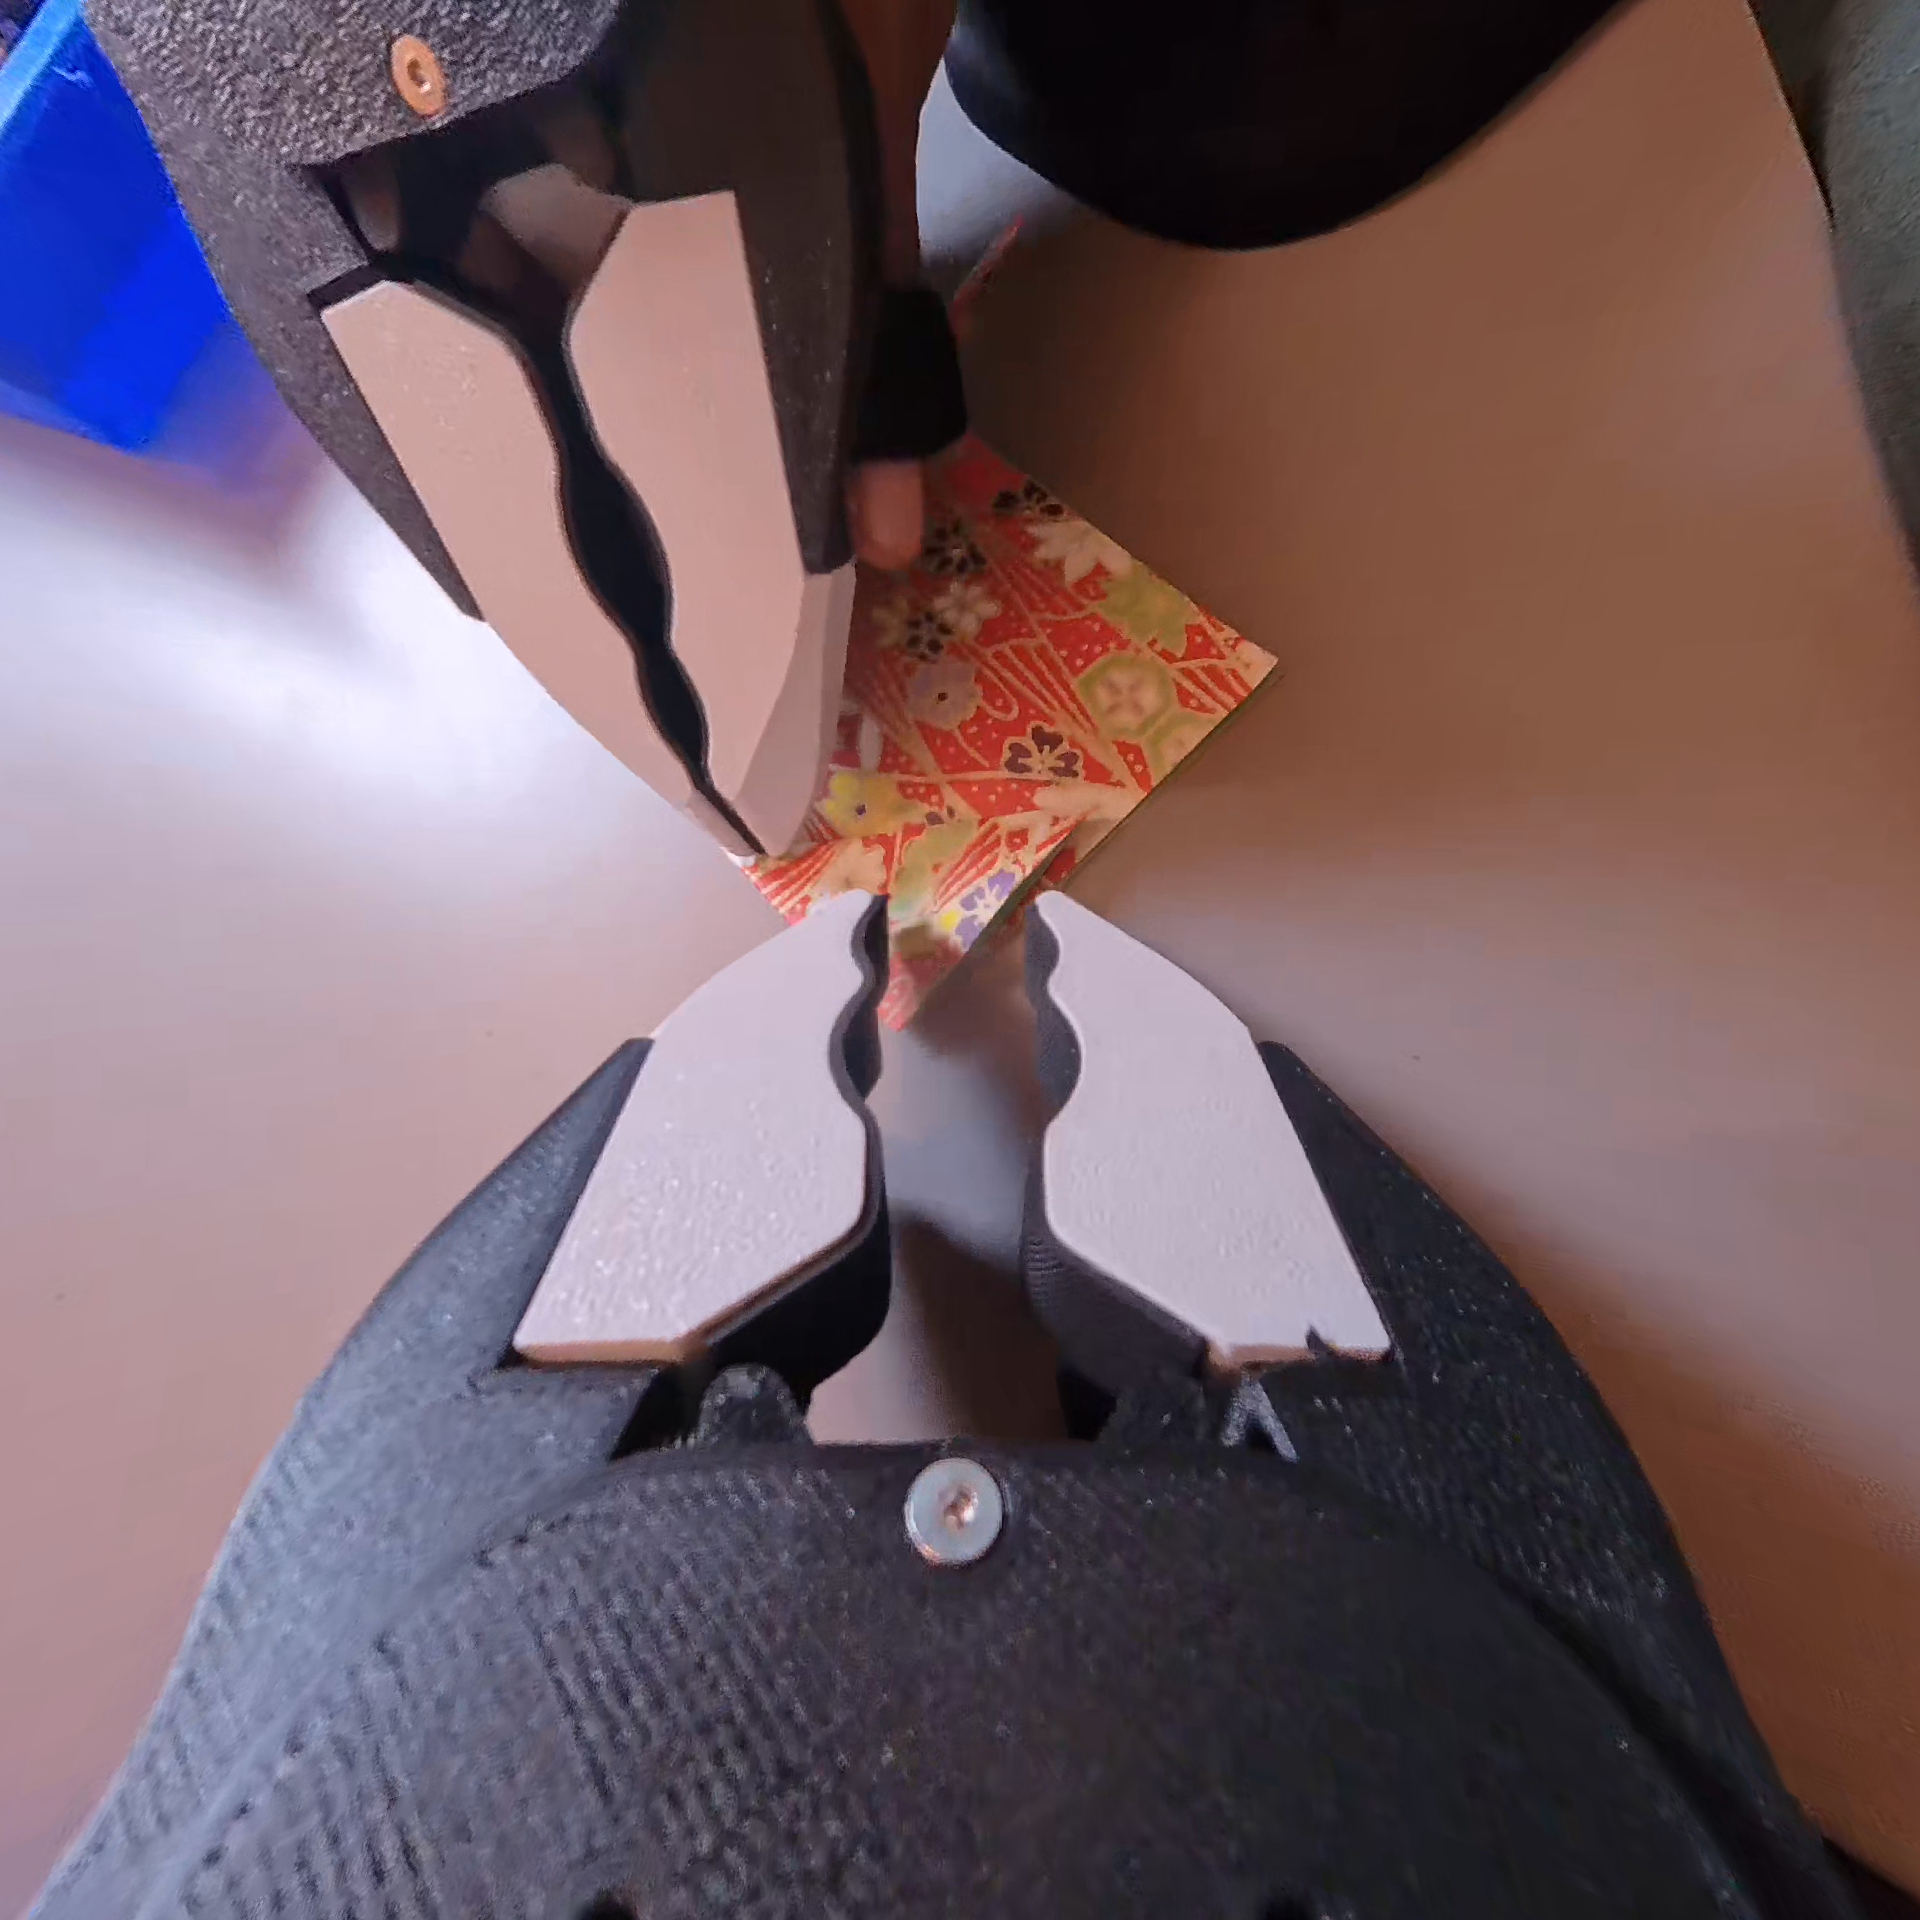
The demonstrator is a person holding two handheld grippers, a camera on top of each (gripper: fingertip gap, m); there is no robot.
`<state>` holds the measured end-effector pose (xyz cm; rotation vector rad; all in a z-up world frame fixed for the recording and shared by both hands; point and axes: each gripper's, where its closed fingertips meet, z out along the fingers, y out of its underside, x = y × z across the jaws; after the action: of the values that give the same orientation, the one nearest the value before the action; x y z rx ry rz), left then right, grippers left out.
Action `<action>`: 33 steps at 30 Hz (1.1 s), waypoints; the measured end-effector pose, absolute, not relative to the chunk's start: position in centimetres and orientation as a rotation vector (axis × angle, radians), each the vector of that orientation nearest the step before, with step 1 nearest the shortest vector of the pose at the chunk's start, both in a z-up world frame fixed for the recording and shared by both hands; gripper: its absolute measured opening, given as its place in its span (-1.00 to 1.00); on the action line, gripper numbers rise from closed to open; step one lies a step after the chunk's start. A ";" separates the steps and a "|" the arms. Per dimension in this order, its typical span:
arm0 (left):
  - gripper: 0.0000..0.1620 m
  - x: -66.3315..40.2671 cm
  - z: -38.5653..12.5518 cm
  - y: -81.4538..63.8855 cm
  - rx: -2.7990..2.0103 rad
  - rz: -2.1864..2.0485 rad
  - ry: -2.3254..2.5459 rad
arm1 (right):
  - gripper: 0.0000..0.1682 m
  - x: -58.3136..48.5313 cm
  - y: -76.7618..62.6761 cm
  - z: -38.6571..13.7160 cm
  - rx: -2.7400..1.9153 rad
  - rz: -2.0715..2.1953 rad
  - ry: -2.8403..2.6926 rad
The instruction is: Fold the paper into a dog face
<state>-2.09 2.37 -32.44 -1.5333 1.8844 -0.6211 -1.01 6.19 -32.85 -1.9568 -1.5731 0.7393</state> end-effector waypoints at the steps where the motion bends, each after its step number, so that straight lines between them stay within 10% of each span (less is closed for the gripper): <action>1: -0.79 -2.2 -32.5 2.6 -1.534 -0.614 1.884 | -1.00 -1.0 6.2 -32.8 -1.951 0.738 -1.582; 7: -1.00 -2.5 -32.7 2.9 -1.531 -0.611 1.883 | -0.74 -0.3 6.0 -32.1 -1.912 0.710 -1.644; 33: -1.00 -3.6 -32.8 2.6 -1.413 -0.513 2.036 | -0.81 0.6 4.2 -31.9 -1.916 0.813 -1.757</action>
<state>-3.56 2.56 -32.79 -1.4126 2.0361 -0.5129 0.58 4.22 -31.86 -1.9158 -1.7574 0.8127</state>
